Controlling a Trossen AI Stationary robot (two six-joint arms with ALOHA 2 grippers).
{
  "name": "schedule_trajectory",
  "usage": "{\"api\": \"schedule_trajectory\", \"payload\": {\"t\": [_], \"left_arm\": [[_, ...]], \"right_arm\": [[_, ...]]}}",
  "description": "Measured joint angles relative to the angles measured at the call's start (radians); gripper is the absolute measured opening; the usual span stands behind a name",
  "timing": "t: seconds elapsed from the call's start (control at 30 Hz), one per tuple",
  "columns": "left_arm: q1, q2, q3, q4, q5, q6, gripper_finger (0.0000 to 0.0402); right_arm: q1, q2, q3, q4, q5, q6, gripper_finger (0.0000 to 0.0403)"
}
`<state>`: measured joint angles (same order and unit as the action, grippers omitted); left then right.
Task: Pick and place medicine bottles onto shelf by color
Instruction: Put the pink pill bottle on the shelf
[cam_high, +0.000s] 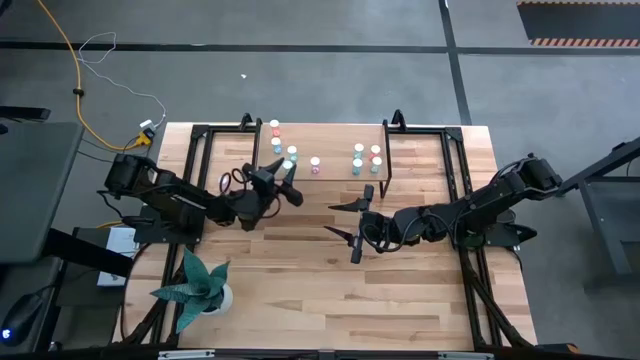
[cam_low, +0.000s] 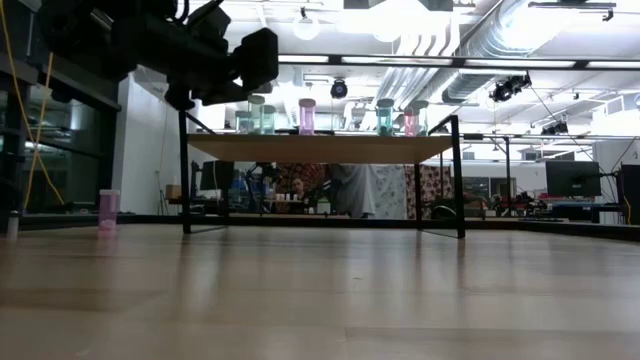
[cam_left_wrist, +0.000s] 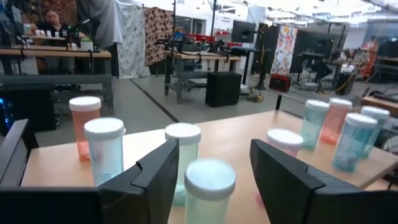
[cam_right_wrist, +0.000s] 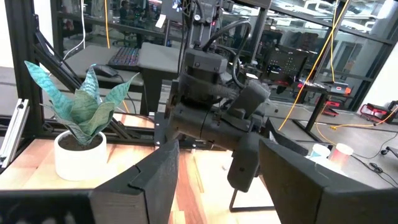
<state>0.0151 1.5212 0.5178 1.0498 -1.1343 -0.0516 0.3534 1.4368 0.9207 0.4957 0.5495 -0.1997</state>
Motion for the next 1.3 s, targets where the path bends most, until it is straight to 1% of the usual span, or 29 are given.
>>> {"api": "schedule_trajectory", "payload": {"t": [0.13, 0.37, 0.5, 0.73, 0.83, 0.93, 1.03, 1.1, 1.23, 1.3], "left_arm": [[-0.002, 0.001, -0.001, 0.091, 0.000, 0.083, 0.0198], [-0.003, 0.001, -0.001, 0.166, 0.000, 0.176, 0.0218], [-0.022, -0.005, 0.000, 0.206, 0.002, 0.218, 0.0227], [-0.094, -0.084, 0.001, 0.211, 0.001, 0.338, 0.0228], [-0.140, -0.142, 0.001, 0.206, 0.001, 0.409, 0.0228], [-0.203, -0.218, 0.001, 0.197, 0.001, 0.514, 0.0228], [-0.275, -0.316, 0.002, 0.148, -0.011, 0.629, 0.0228], [-0.317, -0.390, 0.002, 0.076, -0.048, 0.675, 0.0228], [-0.365, -0.543, 0.002, -0.121, -0.145, 0.702, 0.0227], [-0.372, -0.615, 0.019, -0.252, -0.202, 0.695, 0.0227]], "right_arm": [[0.000, 0.000, 0.000, 0.000, 0.000, 0.000, 0.0211], [0.000, 0.000, 0.000, 0.000, 0.000, 0.000, 0.0211], [0.000, 0.000, 0.000, 0.000, 0.000, 0.000, 0.0211], [0.000, 0.000, 0.000, 0.000, 0.000, 0.000, 0.0211], [0.000, 0.000, 0.000, 0.000, 0.000, 0.000, 0.0211], [0.000, 0.000, 0.000, 0.000, 0.000, 0.000, 0.0211], [0.000, 0.000, 0.000, 0.000, 0.000, 0.000, 0.0211], [0.000, 0.000, 0.000, 0.000, 0.000, 0.000, 0.0211], [0.000, 0.000, 0.000, -0.001, 0.000, 0.000, 0.0211], [0.000, 0.000, 0.000, -0.001, 0.000, 0.000, 0.0211]]}}
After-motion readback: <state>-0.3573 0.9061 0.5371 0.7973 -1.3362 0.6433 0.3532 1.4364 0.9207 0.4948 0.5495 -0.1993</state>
